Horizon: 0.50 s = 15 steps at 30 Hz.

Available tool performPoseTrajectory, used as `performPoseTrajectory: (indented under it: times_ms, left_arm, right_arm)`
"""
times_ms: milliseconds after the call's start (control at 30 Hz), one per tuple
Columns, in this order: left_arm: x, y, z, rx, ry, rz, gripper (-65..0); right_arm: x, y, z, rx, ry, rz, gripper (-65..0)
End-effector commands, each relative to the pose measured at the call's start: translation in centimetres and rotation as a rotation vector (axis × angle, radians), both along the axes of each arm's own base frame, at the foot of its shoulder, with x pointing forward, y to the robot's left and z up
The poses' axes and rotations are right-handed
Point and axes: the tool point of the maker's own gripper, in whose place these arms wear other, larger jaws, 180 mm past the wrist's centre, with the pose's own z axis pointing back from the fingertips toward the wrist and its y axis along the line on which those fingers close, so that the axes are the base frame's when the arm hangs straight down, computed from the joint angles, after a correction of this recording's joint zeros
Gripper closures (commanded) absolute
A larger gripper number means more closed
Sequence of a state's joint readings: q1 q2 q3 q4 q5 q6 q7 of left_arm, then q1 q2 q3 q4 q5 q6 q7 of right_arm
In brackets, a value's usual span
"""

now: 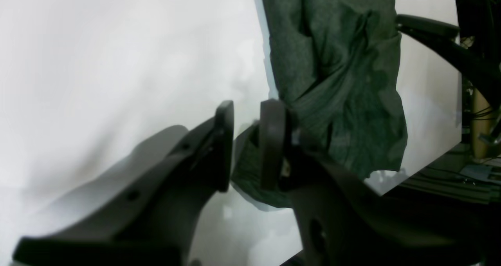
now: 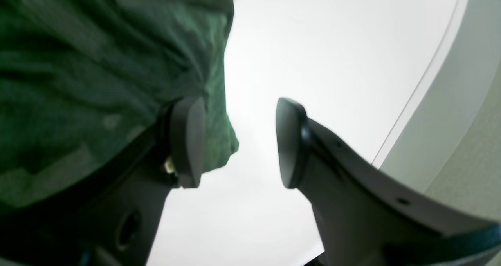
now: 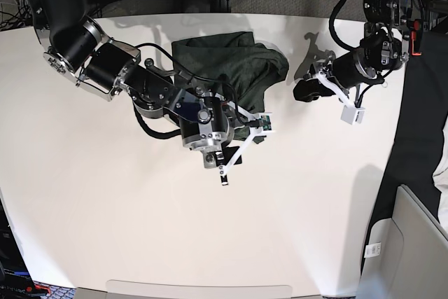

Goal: Fold the T-shirt properly
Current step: 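Grasp the folded shirt's edge with the right gripper and adjust it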

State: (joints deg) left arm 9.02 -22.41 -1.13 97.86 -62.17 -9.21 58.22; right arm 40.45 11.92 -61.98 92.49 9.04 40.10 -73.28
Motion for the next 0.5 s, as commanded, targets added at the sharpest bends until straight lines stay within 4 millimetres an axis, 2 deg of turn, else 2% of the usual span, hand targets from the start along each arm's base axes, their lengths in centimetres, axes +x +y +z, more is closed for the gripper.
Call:
performPoseTrajectory:
  times_ms: [0, 167, 367, 467]
  left_arm:
    - [0.8, 0.3, 1.2, -0.007, -0.044, 0.003, -12.2]
    - [0.8, 0.2, 1.2, -0.007, -0.043, 0.002, -12.2]
    - [0.8, 0.3, 1.2, -0.007, -0.044, 0.003, -12.2]
    - [0.8, 0.2, 1.2, -0.007, -0.044, 0.001, -12.2]
  right_arm:
    - [1.0, 0.3, 1.7, 0.020, -0.046, 0.004, -26.5]
    - [0.5, 0.3, 0.9, 0.019, -0.023, 0.002, -26.5]
    - [-1.2, 0.7, -2.0, -0.037, 0.024, 0.057, -26.5]
    - [-1.0, 0.6, -2.4, -0.064, -0.012, 0.075, -26.5]
